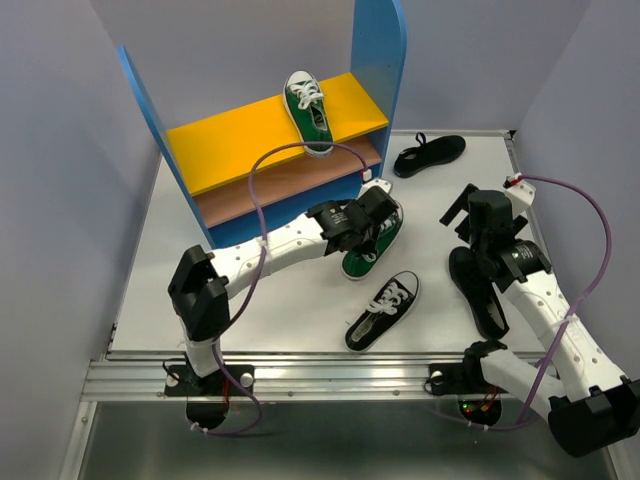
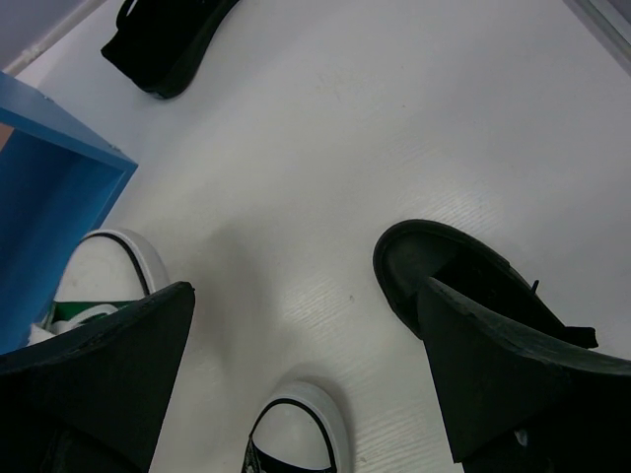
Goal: Place and organize the shoes onto the shoe shelf
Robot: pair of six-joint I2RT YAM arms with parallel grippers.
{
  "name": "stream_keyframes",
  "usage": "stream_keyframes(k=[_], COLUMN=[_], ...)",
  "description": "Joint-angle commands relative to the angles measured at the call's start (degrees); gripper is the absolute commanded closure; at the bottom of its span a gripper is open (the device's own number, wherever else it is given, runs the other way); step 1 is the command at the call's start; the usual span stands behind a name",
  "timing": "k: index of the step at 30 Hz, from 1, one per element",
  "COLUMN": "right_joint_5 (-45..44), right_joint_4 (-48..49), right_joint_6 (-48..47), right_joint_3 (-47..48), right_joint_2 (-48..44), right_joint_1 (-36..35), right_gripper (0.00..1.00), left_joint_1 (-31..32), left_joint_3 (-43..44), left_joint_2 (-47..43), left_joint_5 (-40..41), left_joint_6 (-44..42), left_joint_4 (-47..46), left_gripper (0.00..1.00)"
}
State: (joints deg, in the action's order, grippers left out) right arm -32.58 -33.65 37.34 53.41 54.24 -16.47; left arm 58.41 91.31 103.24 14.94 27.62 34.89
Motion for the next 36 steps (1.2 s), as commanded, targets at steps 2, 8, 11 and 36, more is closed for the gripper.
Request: stream_keyframes(k=[2,8,11,36], right_joint_5=[-1.3,-1.7,-2.1,-2.3], right_joint_4=[1.7,1.7,1.7,1.7], right_joint_6=[0.2,0.2,0.4,0.6], right_joint_3=[-0.5,-0.1,0.5,0.5], right_joint_2=[-1.3,-1.3,-1.2,-1.9], right_joint_1=[0.1,0.1,0.1,0.1], right_gripper=[0.00,0.00,0.00,0.00], left_joint_1=[0.0,-0.1,-0.3,-9.0], left_joint_3=[8.4,12.0,16.3,27.4], left_joint_2=[-6.8,-8.1,-8.6,-11.2], left_joint_5=[-0.3,-0.1,0.4,-8.2], left_joint_6=[-0.9,-0.5,-0.2,-2.3], left_joint_4=[1.6,3.0,4.1,4.7], left_gripper=[1.00,1.00,1.00,1.00])
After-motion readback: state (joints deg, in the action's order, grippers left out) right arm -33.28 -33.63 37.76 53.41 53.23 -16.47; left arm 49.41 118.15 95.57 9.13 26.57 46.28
